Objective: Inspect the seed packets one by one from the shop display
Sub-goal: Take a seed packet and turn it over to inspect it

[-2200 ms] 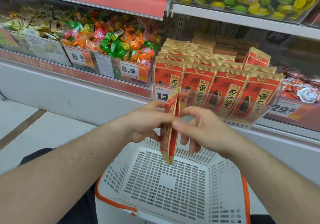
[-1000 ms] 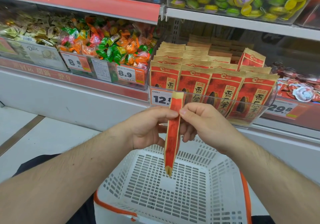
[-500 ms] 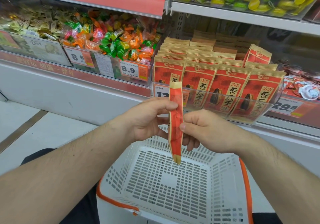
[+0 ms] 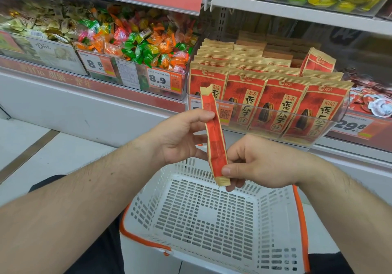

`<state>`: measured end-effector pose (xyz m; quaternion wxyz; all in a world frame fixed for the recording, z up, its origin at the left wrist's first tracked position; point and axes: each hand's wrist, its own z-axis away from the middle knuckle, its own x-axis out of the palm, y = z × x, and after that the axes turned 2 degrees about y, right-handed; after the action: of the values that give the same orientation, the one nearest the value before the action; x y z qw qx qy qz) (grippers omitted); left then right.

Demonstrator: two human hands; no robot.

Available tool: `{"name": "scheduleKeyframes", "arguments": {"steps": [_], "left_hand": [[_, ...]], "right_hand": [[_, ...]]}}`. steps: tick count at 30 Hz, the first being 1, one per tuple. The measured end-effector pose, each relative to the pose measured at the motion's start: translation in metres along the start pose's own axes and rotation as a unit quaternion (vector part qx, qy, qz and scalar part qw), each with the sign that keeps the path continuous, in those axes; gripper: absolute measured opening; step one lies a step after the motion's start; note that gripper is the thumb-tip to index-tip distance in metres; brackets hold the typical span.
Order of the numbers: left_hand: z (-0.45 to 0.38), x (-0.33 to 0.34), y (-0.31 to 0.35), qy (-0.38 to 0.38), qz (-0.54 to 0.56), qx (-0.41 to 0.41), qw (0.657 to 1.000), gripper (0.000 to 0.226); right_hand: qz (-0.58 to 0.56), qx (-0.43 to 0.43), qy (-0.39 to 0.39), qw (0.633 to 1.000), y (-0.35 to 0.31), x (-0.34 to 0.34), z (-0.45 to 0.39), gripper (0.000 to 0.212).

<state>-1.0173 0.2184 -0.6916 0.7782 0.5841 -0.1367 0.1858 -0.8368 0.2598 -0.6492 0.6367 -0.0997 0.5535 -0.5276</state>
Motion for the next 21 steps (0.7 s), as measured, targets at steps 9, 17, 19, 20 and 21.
{"name": "scheduleKeyframes", "arguments": {"steps": [9, 17, 19, 20, 21], "left_hand": [[-0.002, -0.002, -0.002, 0.008, 0.0, -0.012, 1.0, 0.021], [-0.007, 0.001, -0.008, 0.122, -0.034, 0.014, 0.992, 0.043], [-0.007, 0.002, -0.008, 0.149, -0.035, 0.014, 0.988, 0.049], [-0.006, 0.002, -0.008, 0.159, -0.033, 0.015, 0.987, 0.052], [-0.006, 0.003, -0.008, 0.167, -0.033, 0.015, 0.985, 0.056]], "right_hand": [[-0.016, 0.005, -0.014, 1.0, 0.004, 0.0, -0.001, 0.021], [0.134, 0.04, 0.069, 0.988, 0.005, 0.011, -0.008, 0.036], [0.138, 0.042, 0.078, 0.986, 0.007, 0.012, -0.011, 0.038], [0.136, 0.047, 0.083, 0.986, 0.008, 0.012, -0.012, 0.039], [0.132, 0.053, 0.088, 0.986, 0.009, 0.011, -0.013, 0.042]]}}
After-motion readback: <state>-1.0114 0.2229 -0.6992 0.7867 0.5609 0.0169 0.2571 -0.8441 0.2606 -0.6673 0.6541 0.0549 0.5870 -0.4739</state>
